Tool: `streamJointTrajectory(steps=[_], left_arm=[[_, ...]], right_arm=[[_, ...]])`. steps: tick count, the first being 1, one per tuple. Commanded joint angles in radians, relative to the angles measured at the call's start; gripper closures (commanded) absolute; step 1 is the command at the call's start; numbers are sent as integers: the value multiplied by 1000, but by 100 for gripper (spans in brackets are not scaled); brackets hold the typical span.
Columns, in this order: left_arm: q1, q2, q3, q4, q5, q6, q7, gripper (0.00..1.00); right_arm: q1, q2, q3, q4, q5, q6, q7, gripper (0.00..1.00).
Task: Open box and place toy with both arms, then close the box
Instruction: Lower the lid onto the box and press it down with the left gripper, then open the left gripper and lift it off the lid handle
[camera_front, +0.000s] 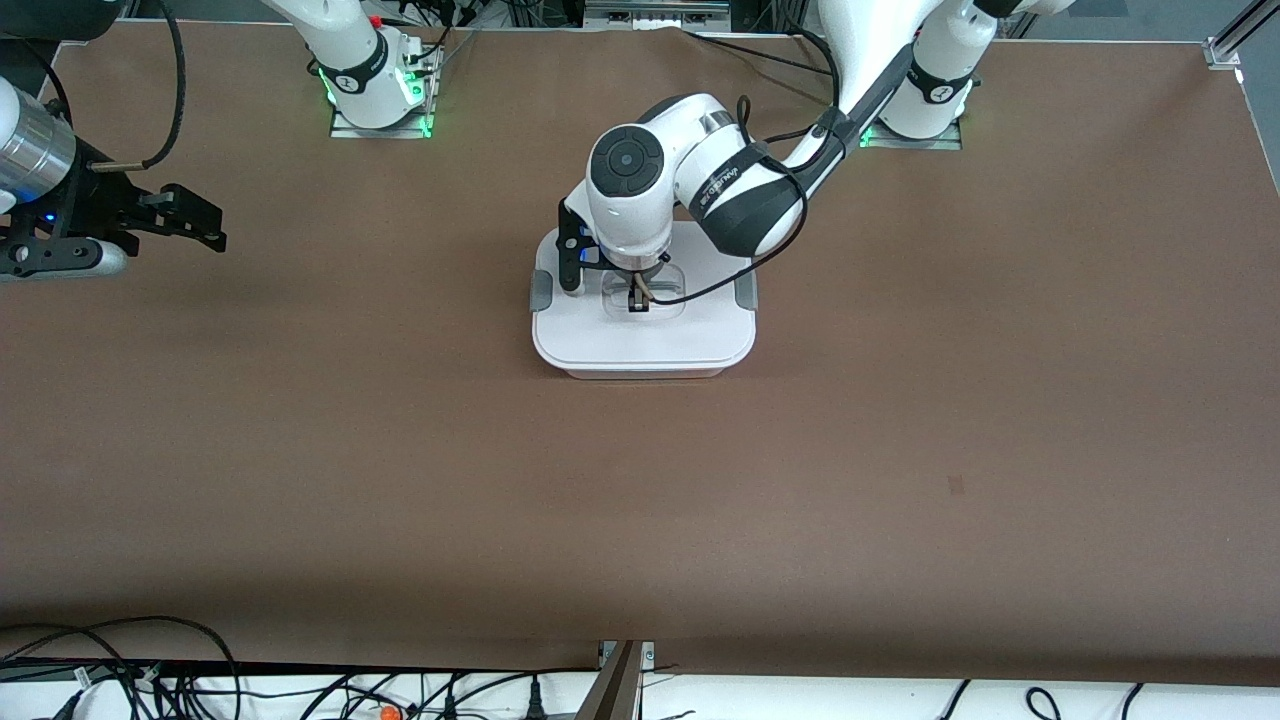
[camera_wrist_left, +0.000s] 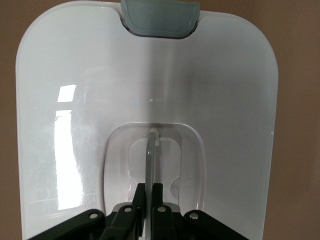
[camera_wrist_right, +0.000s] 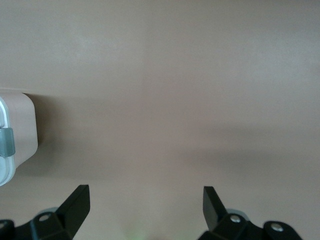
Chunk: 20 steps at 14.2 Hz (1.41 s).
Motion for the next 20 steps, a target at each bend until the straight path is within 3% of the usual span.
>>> streamJointTrajectory(steps=[1,7,13,17,20], left_arm=[[-10,19,7,30,34,-12,-24,0],[30,-7,7,79,24,-65,-25,0],[226,-31,-2,116,22,-90,-31,0],[286,-37,47,143,34,-101,-28,0],[345,-66,75,145,33,-179,-28,0]], right_arm=[[-9,8,6,19,-6,-7,11,0],[-10,8,4,19,-5,-6,11,0],[-10,8,6,19,-3,-7,11,0],[-10,8,4,19,-5,-9,12,0],[-10,8,6,18,-3,-13,12,0]])
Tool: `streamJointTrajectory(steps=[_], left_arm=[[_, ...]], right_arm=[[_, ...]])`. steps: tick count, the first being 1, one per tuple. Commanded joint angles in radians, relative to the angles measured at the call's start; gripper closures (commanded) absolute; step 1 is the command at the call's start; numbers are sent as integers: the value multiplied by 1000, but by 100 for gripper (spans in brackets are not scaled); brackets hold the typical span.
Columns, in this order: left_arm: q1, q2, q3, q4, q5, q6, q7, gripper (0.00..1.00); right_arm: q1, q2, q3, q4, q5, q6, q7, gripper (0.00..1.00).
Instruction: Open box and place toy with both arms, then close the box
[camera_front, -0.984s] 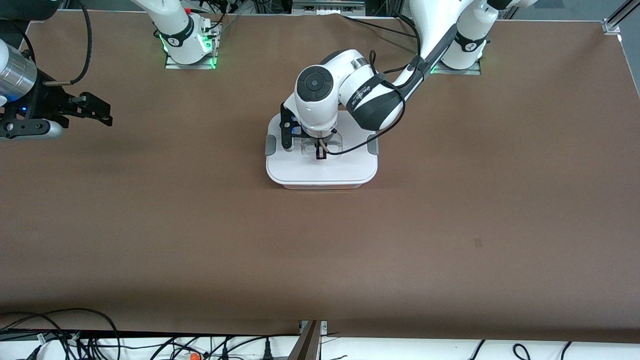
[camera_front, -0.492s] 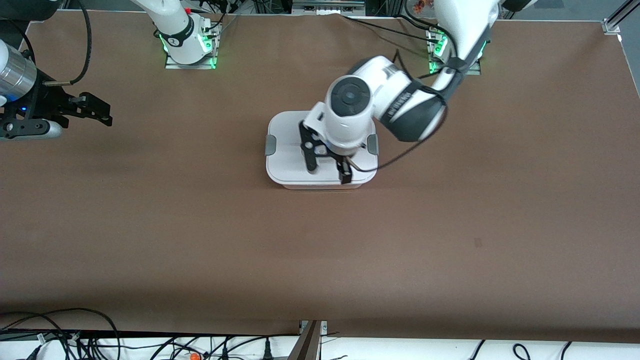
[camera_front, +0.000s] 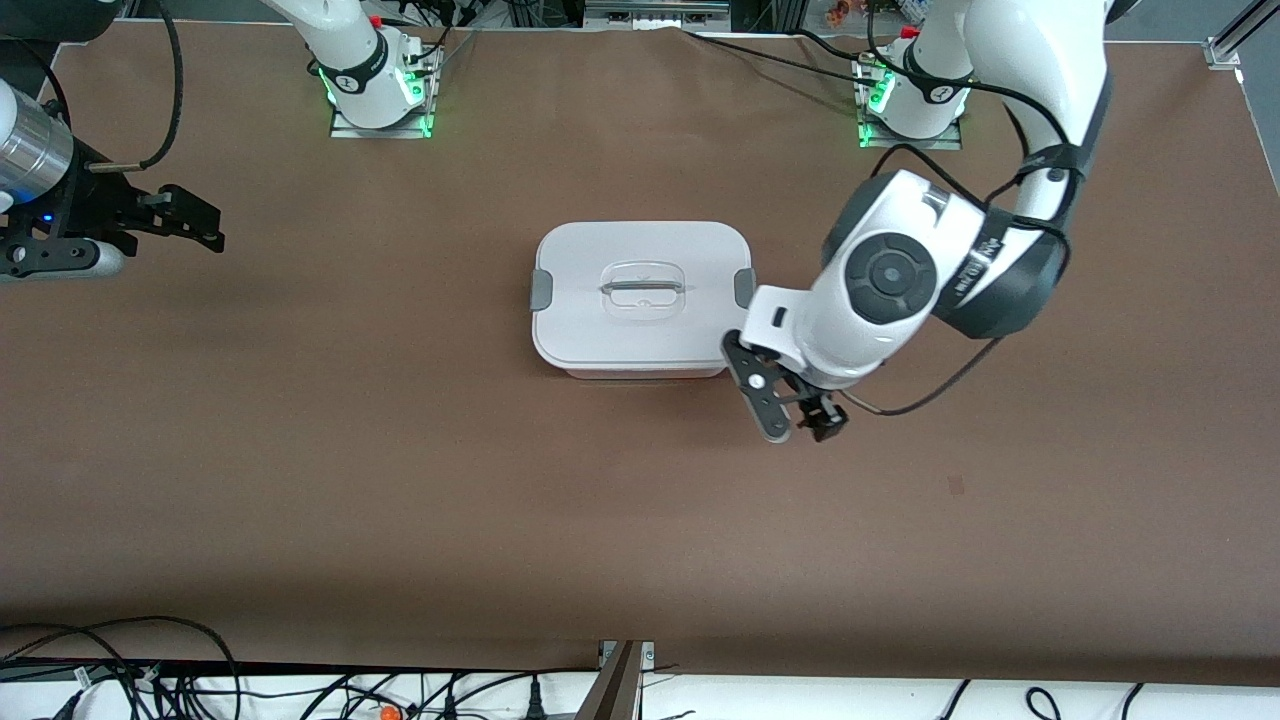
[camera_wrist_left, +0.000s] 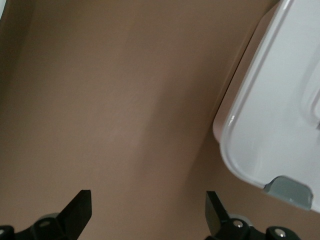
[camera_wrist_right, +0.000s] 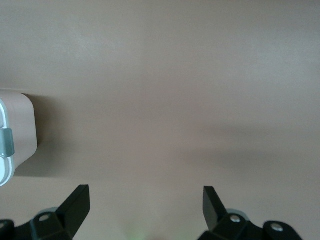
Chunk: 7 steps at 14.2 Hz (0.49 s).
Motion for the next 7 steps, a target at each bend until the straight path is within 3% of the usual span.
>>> streamJointTrajectory(steps=[1,5,7], left_arm=[[41,-41,37,10,21,-88,-7,0],[64,-144,173,19,18,-86,-22,0],[97,-191,198,8,11,-89,-74,0]], right_arm=[[-7,8,6,18,-3,-13,12,0],[-5,8,6,19,-3,-11,12,0],[-5,8,6,19,-2,-11,12,0]])
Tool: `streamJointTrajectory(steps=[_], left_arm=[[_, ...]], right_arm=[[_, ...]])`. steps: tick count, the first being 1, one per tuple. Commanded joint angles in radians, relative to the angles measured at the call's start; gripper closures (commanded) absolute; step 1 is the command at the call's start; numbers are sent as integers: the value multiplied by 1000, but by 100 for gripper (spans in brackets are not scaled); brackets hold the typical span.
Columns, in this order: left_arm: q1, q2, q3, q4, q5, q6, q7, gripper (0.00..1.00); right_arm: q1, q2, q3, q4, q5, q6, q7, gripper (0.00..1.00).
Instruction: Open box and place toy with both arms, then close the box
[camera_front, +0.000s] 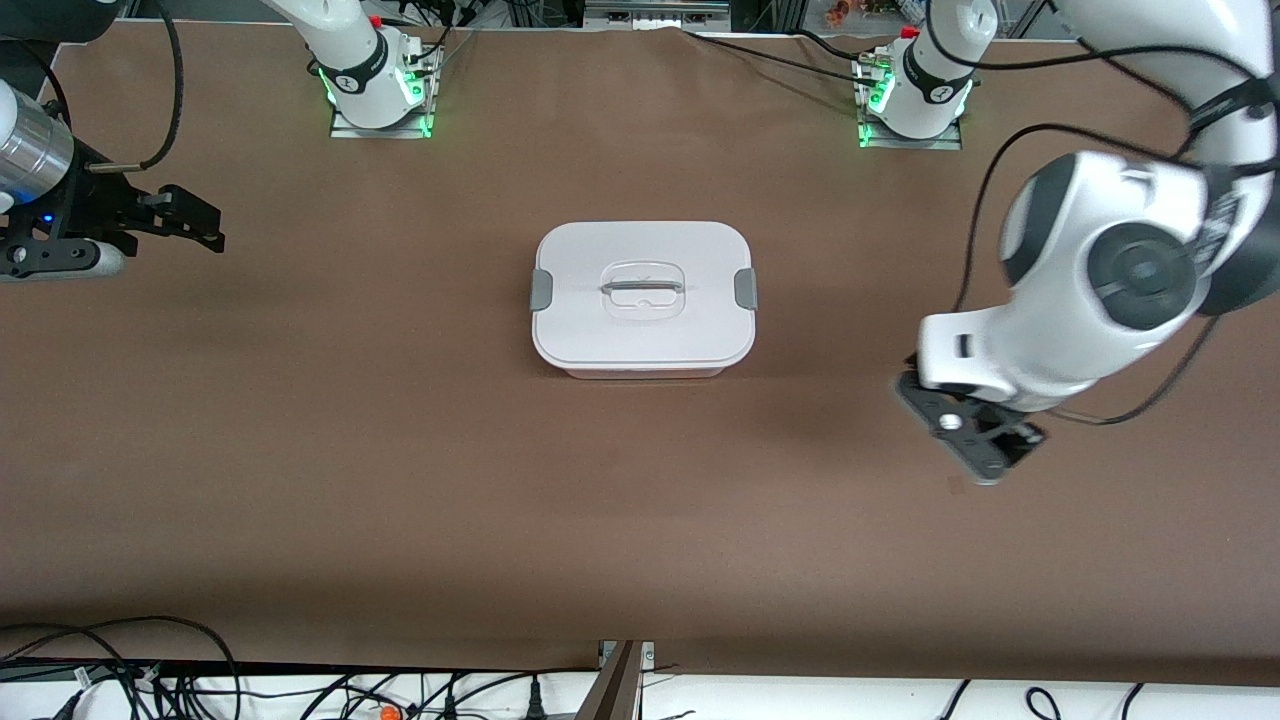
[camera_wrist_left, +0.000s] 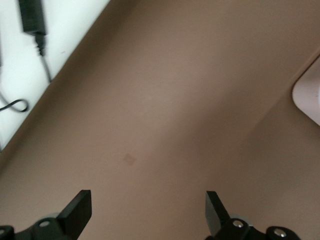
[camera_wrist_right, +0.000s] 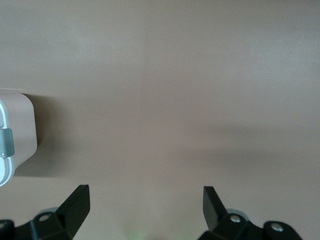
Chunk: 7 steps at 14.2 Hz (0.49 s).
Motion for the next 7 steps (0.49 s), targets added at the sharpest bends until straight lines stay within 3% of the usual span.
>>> streamJointTrajectory(steps=[1,3,7], left_arm=[[45,-90,15,-30,8,-23,-88,0],[79,-149,15,-67,1,-61,-173,0],[166,-238,15,-102,-143,-187,-373,0]], right_arm=[[-5,7,6,21,-2,-7,12,0],[-4,7,6,22,0,-8,12,0],[-4,7,7,22,0,-8,12,0]])
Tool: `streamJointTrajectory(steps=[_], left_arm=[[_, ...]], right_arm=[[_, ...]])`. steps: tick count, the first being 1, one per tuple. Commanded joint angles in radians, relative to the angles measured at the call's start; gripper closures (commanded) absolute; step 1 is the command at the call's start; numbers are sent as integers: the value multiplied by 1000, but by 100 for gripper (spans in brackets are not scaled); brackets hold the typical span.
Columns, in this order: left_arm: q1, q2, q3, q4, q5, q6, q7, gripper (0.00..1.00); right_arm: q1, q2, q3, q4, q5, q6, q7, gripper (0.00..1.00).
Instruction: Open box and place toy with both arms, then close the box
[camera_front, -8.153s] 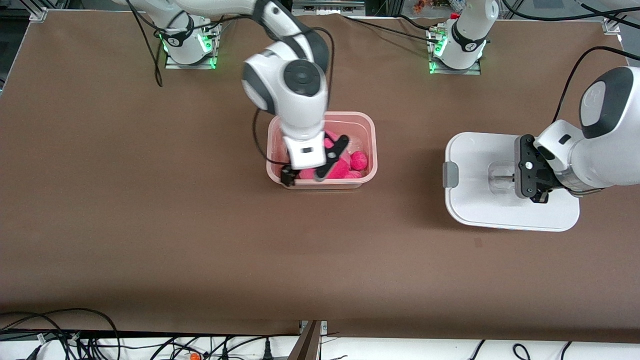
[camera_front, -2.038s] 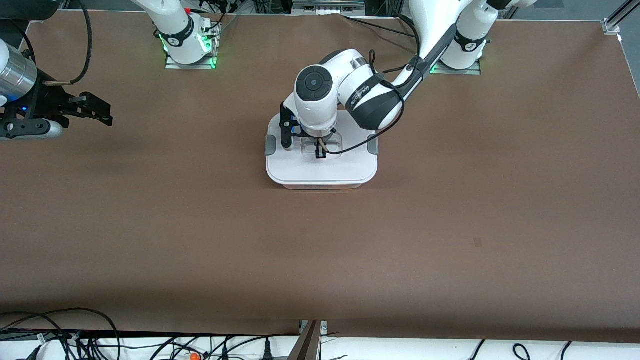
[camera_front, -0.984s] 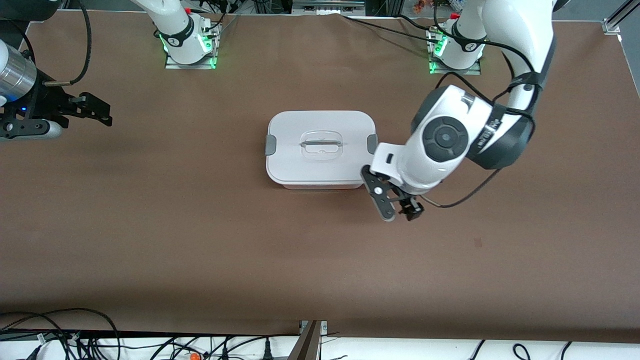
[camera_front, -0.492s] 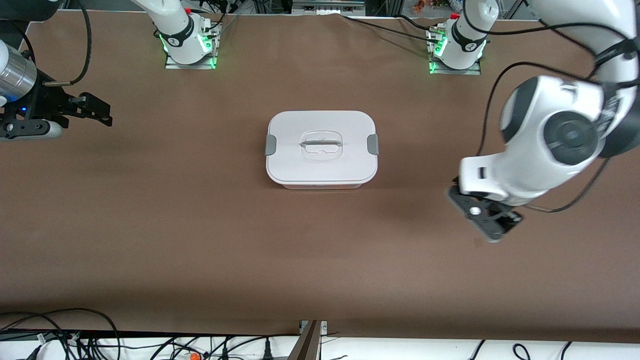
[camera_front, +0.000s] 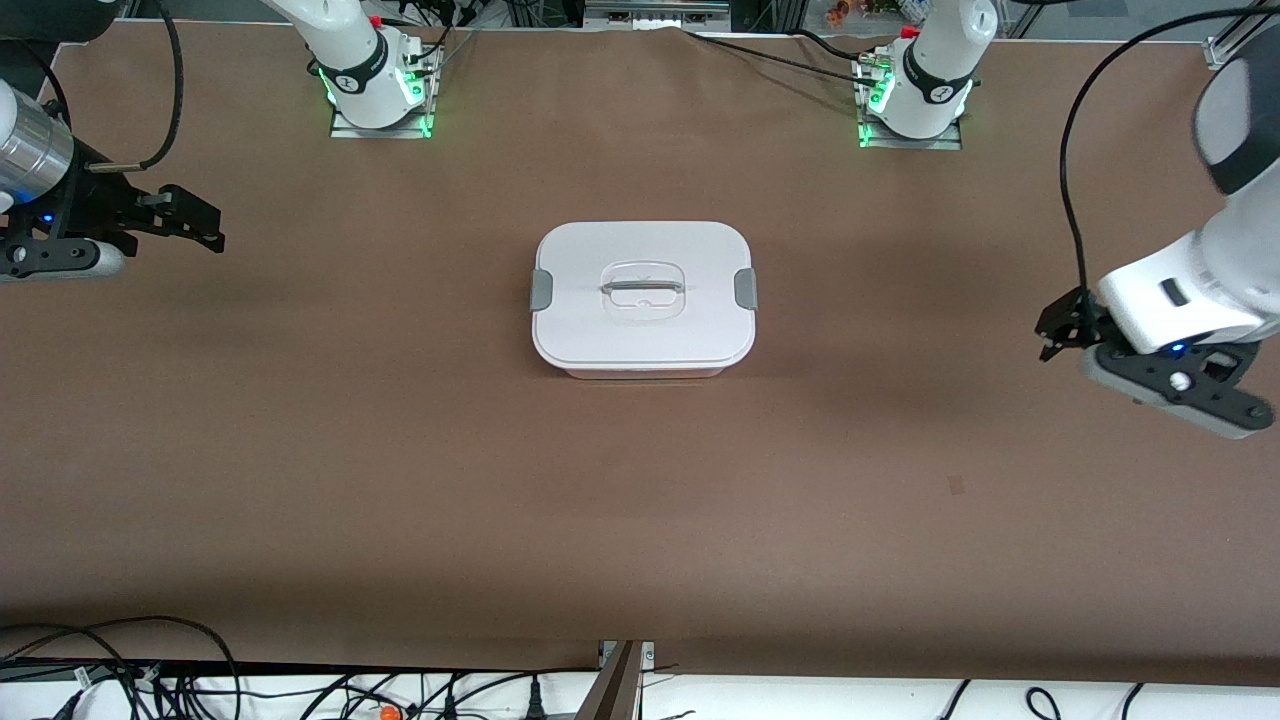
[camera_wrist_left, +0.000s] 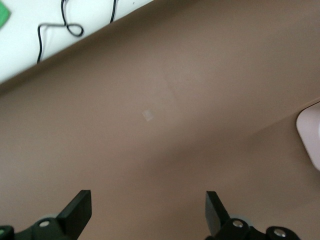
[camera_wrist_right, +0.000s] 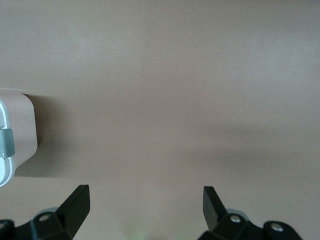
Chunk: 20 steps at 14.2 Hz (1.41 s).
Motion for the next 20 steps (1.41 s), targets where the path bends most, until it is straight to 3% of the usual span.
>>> streamJointTrajectory(steps=[1,6,10,14,20], left_arm=[[59,-104,-5,-73,-68,-59,-88,0],[89,-156,36,-102,-71,-56,-70,0],[83,-265,26,-242,-97,-59,-90,0],[79,-270,26,-248,-115,-94,-221,0],[76,-264,29,-249,-91,-91,-225,0]], right_arm=[[-4,7,7,21,0,-9,11,0],[-2,7,7,21,0,-10,12,0],[-2,7,7,21,0,-9,11,0],[-2,7,7,21,0,-9,11,0],[1,5,8,21,1,-10,11,0]])
